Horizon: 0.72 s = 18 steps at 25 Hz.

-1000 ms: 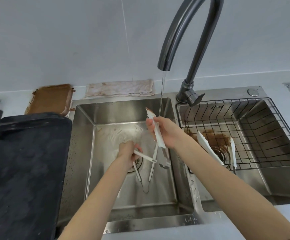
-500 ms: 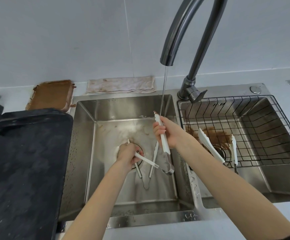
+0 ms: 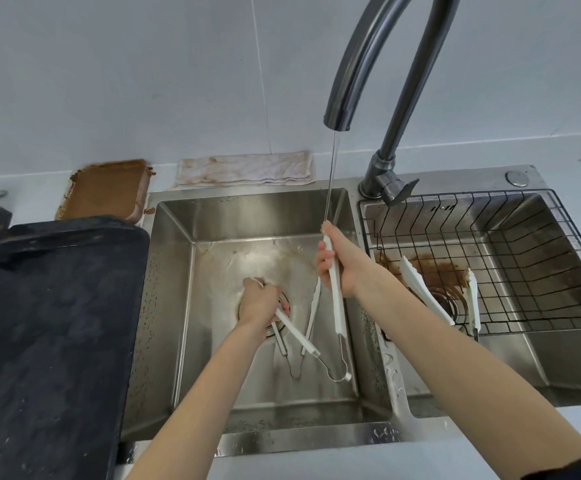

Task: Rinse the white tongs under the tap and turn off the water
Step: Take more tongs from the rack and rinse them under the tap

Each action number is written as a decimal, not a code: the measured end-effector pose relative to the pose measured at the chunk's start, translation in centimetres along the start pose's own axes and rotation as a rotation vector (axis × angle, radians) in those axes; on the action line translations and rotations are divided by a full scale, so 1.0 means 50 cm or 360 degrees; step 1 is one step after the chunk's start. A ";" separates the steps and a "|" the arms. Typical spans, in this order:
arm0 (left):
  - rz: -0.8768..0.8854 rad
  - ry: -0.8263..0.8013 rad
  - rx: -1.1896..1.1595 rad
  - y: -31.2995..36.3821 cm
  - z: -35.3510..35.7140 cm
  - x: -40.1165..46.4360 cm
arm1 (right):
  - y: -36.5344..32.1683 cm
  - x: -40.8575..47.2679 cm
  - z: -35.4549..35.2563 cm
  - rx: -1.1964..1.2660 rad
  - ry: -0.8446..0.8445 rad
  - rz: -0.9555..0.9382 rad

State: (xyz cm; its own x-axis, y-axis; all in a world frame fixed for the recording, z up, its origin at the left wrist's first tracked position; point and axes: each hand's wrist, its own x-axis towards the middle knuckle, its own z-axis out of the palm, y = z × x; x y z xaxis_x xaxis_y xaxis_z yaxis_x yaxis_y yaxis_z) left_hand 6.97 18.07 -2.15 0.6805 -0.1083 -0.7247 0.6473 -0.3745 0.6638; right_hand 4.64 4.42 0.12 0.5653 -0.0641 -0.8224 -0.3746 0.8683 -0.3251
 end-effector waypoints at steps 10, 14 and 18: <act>0.0825 0.0505 0.0144 0.088 -0.002 -0.014 | 0.000 0.018 0.011 -0.0008 0.0039 -0.0414; 0.1065 0.0639 0.0489 0.135 -0.013 -0.026 | 0.010 0.010 0.024 0.0090 -0.0204 -0.0579; 0.1340 0.0613 0.0719 0.168 -0.005 -0.037 | 0.020 0.020 0.038 -0.0076 -0.0239 -0.0764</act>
State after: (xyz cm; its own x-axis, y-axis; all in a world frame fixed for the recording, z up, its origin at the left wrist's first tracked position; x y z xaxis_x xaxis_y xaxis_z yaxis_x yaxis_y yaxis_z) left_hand 11.25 15.37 4.79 0.9693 -0.2229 0.1043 -0.2254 -0.6340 0.7398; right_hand 6.23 6.17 -0.14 0.7800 -0.3762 -0.5001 -0.0777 0.7347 -0.6739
